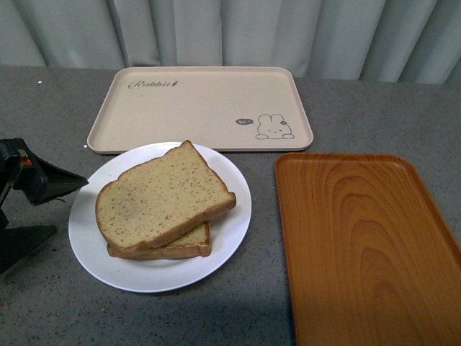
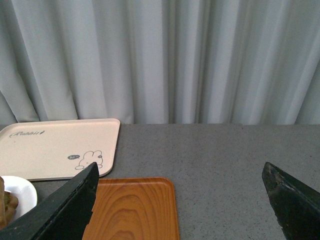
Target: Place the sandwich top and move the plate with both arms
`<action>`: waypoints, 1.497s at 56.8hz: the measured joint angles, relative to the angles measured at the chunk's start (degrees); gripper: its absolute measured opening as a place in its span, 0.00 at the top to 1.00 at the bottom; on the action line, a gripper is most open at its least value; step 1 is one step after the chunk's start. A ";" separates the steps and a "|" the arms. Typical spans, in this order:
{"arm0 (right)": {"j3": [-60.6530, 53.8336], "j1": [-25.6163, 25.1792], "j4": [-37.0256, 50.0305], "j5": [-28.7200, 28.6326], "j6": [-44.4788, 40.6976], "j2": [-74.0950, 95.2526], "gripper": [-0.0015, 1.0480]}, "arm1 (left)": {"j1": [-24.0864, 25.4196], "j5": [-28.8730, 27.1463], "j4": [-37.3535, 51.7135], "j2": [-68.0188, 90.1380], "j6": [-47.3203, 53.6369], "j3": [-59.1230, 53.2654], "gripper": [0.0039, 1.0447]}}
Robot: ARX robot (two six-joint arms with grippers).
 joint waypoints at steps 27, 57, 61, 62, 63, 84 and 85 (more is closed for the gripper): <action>0.00 0.00 0.00 0.00 0.00 0.00 0.09 | -1.11 -0.37 2.67 4.11 -10.08 2.43 0.06; 0.00 0.00 0.00 0.00 -0.02 0.00 0.09 | -2.54 -1.29 3.69 5.18 -10.78 3.04 0.06; 0.00 0.00 0.00 0.00 0.00 0.00 0.09 | -2.64 -2.05 3.72 5.46 -11.15 3.04 0.15; 0.00 0.00 0.00 0.00 0.00 0.00 0.09 | -2.64 -2.19 3.72 5.57 -11.21 3.04 0.19; 0.00 0.00 0.00 0.00 0.00 0.00 0.09 | -2.64 -2.29 3.72 5.66 -11.34 3.04 0.22; 0.00 0.00 0.00 0.02 0.00 0.00 0.09 | -2.82 -0.09 3.98 6.67 -12.41 2.49 0.96; 0.00 0.00 0.00 0.02 0.00 0.00 0.09 | -2.80 -0.13 4.26 6.60 -12.37 2.49 0.97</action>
